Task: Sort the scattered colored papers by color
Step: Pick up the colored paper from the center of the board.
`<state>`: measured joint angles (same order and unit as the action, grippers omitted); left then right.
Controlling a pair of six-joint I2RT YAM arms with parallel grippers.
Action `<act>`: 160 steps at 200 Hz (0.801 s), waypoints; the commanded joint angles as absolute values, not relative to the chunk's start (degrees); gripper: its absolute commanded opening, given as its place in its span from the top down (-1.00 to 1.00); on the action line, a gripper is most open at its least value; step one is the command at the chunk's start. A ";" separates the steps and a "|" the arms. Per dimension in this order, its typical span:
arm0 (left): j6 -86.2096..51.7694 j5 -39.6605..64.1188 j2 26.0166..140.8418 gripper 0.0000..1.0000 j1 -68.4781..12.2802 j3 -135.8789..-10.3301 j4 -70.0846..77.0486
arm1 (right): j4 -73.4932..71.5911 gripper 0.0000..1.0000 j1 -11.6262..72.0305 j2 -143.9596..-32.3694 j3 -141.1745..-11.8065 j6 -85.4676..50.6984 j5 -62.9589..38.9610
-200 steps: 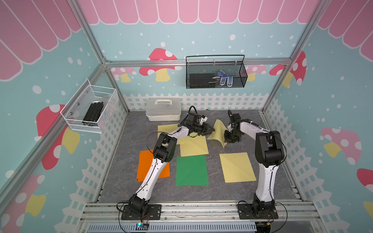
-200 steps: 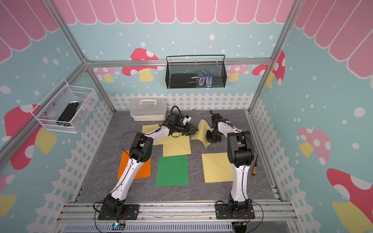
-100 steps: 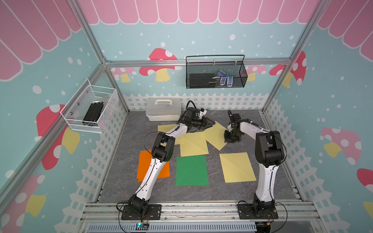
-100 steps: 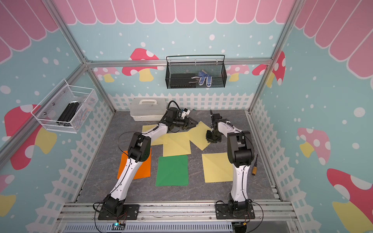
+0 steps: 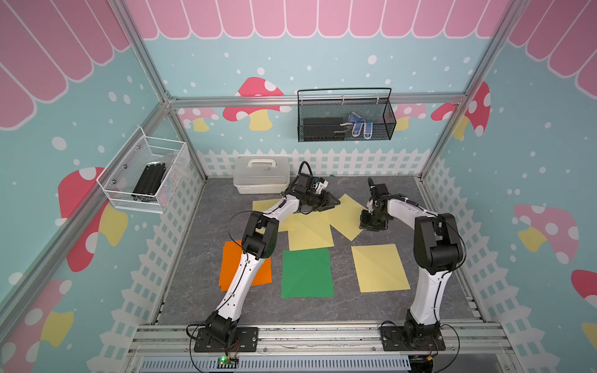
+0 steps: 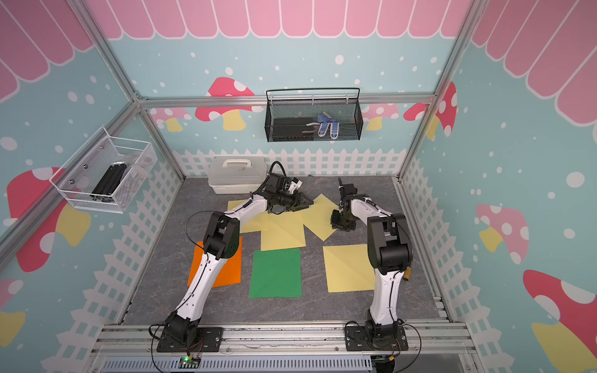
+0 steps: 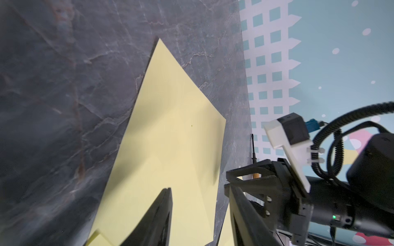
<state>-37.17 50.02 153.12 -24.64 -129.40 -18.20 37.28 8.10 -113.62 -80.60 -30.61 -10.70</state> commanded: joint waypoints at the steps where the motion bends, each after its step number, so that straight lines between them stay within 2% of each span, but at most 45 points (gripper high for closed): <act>1: -34.45 47.68 150.58 0.08 -25.14 -127.24 -21.89 | 32.37 0.30 5.84 -108.33 -76.09 -36.71 -13.99; 44: -33.04 45.54 149.18 0.13 -25.66 -124.43 -25.83 | 24.81 0.29 0.17 -103.99 -69.35 -42.94 -17.76; 89: -33.59 45.20 149.55 0.14 -25.66 -123.41 -26.37 | 20.84 0.30 -5.90 -110.34 -71.02 -45.21 -23.73; 160: -34.62 45.18 150.98 0.16 -26.67 -124.05 -26.37 | 15.77 0.30 -6.49 -120.89 -75.31 -49.02 -29.79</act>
<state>-35.11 46.92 151.28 -25.65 -124.95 -23.75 17.34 -6.72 -116.14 -74.54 -46.13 -27.55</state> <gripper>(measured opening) 0.422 0.353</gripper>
